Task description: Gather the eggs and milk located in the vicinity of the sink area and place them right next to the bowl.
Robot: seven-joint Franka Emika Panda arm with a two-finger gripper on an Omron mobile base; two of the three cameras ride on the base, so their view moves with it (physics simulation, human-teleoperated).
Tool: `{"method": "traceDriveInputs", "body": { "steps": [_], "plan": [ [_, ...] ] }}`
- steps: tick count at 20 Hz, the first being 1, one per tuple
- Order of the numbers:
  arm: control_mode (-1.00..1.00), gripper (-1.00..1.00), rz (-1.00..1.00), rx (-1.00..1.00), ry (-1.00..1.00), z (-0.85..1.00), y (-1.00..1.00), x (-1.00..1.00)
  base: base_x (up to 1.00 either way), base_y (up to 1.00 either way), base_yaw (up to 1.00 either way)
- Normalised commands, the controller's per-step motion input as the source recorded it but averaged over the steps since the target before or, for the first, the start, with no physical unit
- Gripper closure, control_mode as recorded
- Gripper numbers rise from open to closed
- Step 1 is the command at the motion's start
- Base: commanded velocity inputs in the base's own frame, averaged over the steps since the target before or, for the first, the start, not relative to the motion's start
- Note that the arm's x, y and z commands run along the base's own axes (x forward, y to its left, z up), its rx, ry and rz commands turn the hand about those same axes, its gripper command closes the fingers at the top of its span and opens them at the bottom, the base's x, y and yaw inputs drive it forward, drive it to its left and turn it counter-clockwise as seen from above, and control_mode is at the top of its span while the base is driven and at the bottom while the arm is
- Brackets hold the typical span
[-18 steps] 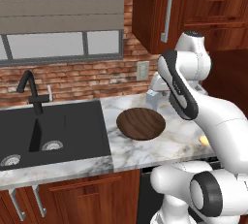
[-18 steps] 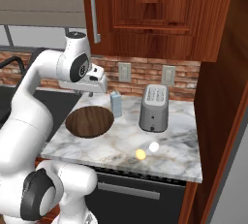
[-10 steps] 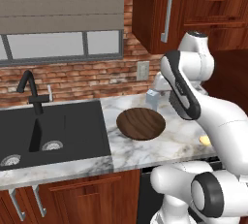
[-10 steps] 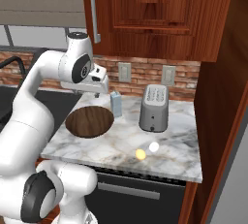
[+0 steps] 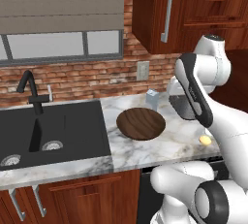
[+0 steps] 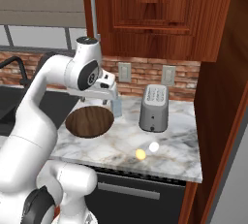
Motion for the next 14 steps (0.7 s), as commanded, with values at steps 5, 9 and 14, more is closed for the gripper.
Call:
{"method": "traceDriveInputs", "body": {
  "steps": [5,9,14],
  "plan": [
    [-1.0,-1.0,0.0,-0.01,0.0,-0.19,-0.39,-0.35,0.0,0.0,0.0],
    [-1.0,-1.0,0.0,-0.01,0.0,-0.26,-0.44,-0.26,0.0,0.0,0.0],
    [-1.0,-1.0,0.0,0.0,0.0,-0.28,-0.43,-0.15,0.0,0.0,0.0]
  ]
}}
